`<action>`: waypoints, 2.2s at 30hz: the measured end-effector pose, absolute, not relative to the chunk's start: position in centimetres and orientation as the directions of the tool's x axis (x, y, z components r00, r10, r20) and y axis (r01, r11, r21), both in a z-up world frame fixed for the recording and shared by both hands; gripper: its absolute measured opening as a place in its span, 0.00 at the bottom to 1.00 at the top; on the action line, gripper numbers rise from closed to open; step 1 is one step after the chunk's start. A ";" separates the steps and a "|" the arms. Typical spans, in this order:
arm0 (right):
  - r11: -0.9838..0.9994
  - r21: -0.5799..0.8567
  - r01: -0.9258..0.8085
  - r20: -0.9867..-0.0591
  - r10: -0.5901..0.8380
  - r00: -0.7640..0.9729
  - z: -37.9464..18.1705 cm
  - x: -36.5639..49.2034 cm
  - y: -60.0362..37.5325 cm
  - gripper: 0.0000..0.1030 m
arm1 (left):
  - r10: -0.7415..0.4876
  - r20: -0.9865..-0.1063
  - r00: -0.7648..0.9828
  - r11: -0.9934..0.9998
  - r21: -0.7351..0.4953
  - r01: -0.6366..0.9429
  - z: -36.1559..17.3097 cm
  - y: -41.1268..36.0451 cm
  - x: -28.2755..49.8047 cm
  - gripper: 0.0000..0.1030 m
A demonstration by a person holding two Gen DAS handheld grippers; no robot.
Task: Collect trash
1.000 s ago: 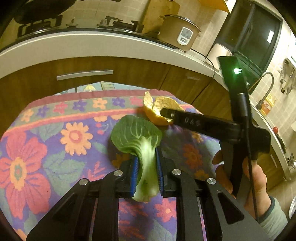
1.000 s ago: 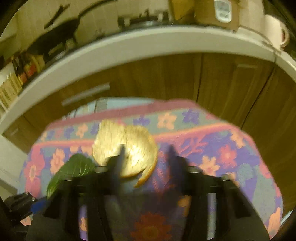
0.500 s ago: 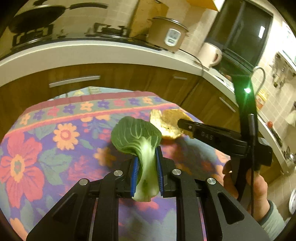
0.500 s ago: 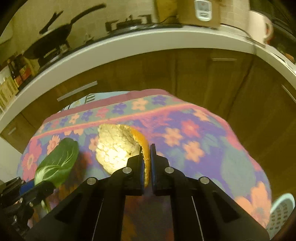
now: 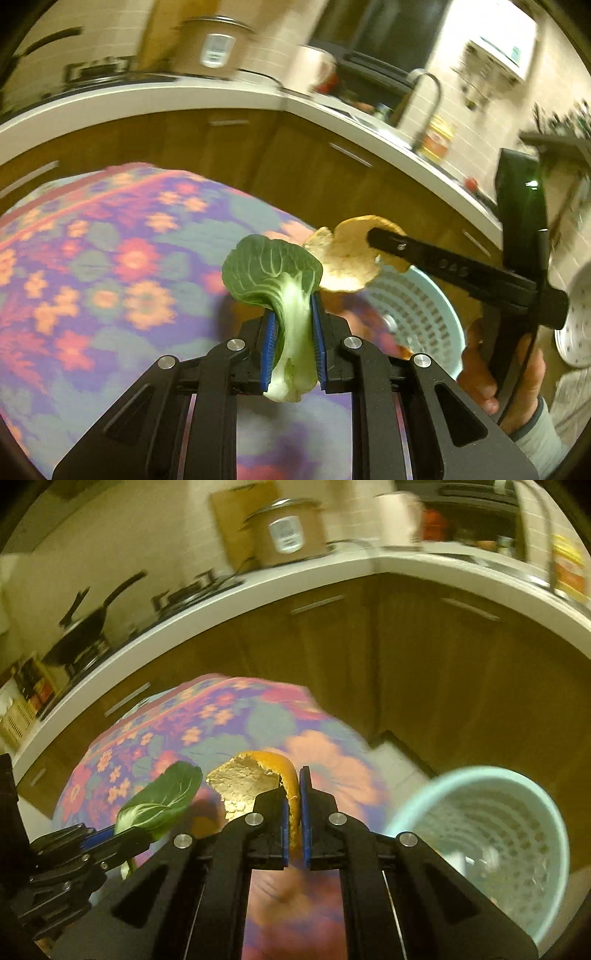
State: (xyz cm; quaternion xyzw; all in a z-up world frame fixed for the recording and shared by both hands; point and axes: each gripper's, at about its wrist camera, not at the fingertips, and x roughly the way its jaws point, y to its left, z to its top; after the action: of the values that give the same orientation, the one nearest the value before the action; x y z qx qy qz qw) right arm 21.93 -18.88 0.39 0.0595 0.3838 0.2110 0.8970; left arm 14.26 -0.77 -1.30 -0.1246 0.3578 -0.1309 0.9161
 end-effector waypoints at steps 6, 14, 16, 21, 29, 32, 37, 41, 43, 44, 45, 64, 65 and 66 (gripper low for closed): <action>0.936 0.310 -0.169 -0.657 0.339 0.673 -1.1 18.6 -28.4 0.03 | -0.403 -0.640 0.654 0.915 -0.303 0.267 -1.9 -7.3 14.7 0.16; 0.948 0.318 0.001 -0.717 0.240 0.654 -4.9 16.6 -34.9 0.03 | -0.458 -0.655 0.602 0.886 -0.284 0.366 -3.0 -13.5 15.2 0.16; 0.954 0.299 0.018 -0.736 0.219 0.641 -5.5 16.4 -35.2 0.03 | -0.462 -0.659 0.593 0.883 -0.276 0.381 -3.3 -14.4 15.2 0.16; 0.974 0.222 0.051 -0.809 0.155 0.567 -7.2 16.7 -34.5 0.04 | -0.467 -0.671 0.577 0.874 -0.250 0.417 -3.5 -15.1 14.8 0.19; 0.984 0.177 0.034 -0.843 0.134 0.520 -7.9 15.4 -33.4 0.40 | -0.456 -0.659 0.598 0.880 -0.234 0.412 -2.5 -13.6 13.7 0.42; 0.986 0.162 0.028 -0.829 0.121 0.546 -7.2 14.6 -33.2 0.52 | -0.450 -0.649 0.613 0.884 -0.228 0.408 -2.1 -13.1 13.2 0.45; 0.987 0.162 0.018 -0.829 0.126 0.545 -6.3 13.9 -32.9 0.52 | -0.446 -0.642 0.623 0.890 -0.242 0.386 -1.9 -12.0 13.0 0.46; 0.986 0.165 -0.010 -0.804 0.140 0.578 -4.6 13.0 -31.9 0.52 | -0.446 -0.630 0.636 0.892 -0.257 0.371 -1.6 -11.0 12.8 0.46; 0.985 0.171 -0.028 -0.784 0.153 0.601 -3.7 12.5 -31.3 0.52 | -0.444 -0.619 0.648 0.894 -0.263 0.363 -1.4 -10.4 12.5 0.46; 0.984 0.174 -0.035 -0.776 0.159 0.611 -3.4 12.4 -30.9 0.52 | -0.443 -0.610 0.657 0.895 -0.266 0.358 -1.1 -10.0 12.3 0.46; 0.982 0.182 -0.047 -0.763 0.171 0.624 -2.9 12.0 -30.6 0.52 | -0.440 -0.601 0.668 0.897 -0.266 0.352 -0.9 -9.5 11.9 0.46; 0.953 0.159 -0.257 -0.513 0.302 0.803 2.1 6.6 -21.2 0.67 | -0.067 -0.416 0.907 0.994 -0.102 0.027 0.7 -0.2 5.0 0.72; 0.951 0.160 -0.264 -0.508 0.308 0.804 2.2 6.5 -20.9 0.68 | -0.057 -0.410 0.910 0.995 -0.102 0.016 0.7 0.1 4.9 0.75; 0.949 0.158 -0.272 -0.503 0.314 0.805 2.2 6.5 -20.3 0.68 | -0.045 -0.406 0.913 0.995 -0.104 0.003 0.6 0.3 4.9 0.75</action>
State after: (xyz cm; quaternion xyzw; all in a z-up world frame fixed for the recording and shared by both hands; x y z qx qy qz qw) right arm 6.48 -20.35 2.20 0.0390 0.2711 0.1542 0.9493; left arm 4.86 0.32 0.62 -0.0506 0.2085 -0.0125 0.9766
